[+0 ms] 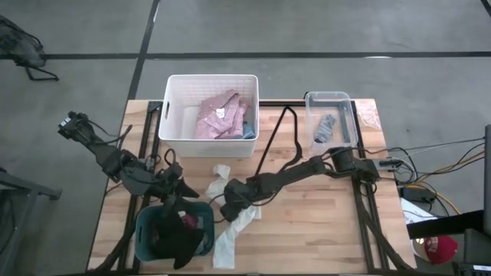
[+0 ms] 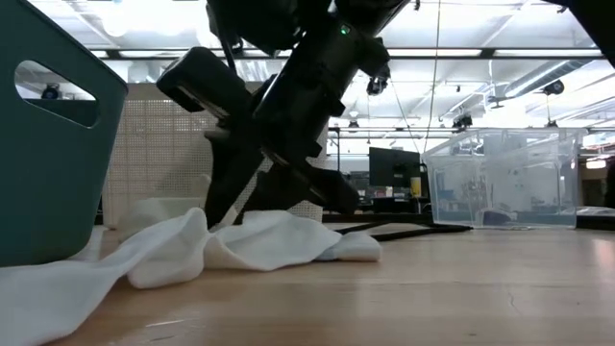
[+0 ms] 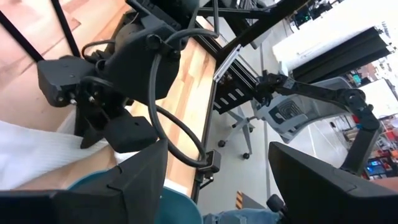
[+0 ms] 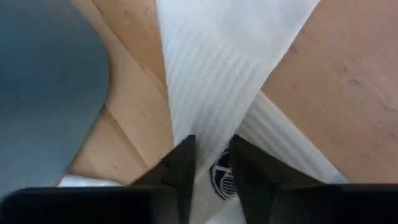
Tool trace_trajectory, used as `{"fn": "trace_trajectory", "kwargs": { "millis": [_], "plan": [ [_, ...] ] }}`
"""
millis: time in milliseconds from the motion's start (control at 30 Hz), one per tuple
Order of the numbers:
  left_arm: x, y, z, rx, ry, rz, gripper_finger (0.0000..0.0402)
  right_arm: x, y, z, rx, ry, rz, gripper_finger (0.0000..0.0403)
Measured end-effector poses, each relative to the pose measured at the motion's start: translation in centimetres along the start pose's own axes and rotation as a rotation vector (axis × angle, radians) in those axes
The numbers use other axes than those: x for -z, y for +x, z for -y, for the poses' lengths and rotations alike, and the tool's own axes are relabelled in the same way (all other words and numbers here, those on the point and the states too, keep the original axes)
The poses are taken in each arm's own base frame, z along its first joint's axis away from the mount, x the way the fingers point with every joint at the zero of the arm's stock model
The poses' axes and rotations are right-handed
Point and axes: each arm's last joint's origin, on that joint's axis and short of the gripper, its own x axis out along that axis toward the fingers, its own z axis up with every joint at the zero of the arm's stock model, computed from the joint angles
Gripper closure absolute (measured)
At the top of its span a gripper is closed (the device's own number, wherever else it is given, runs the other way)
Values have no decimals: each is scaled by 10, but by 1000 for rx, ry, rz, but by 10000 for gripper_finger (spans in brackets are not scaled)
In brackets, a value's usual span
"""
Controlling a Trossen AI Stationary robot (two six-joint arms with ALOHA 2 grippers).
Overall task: Pick & Place Cloths
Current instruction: Put the white sock into the transparent bin
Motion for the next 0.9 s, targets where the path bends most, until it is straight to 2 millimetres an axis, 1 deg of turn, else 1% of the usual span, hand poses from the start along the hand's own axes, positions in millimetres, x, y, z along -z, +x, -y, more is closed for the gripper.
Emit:
{"fn": "trace_trajectory", "kwargs": {
  "millis": [133,233,300,467,700,900],
  "plan": [
    [0,0,0,-14,5,20,117,0,1,1,-17,-7,-37,379],
    [-1,1,-1,-24,7,37,117,0,-2,0,-34,-9,-60,390],
    [-1,1,-1,-30,7,46,117,0,-10,-3,-42,-19,-56,393],
    [-2,1,-1,-44,15,70,117,-7,-44,-18,-91,-55,27,394],
    [-3,1,-2,-49,35,75,117,-16,-89,-30,-127,-84,149,394],
    [-3,1,-2,-54,45,79,117,-16,-136,-33,-71,-101,267,395]
  ]
}}
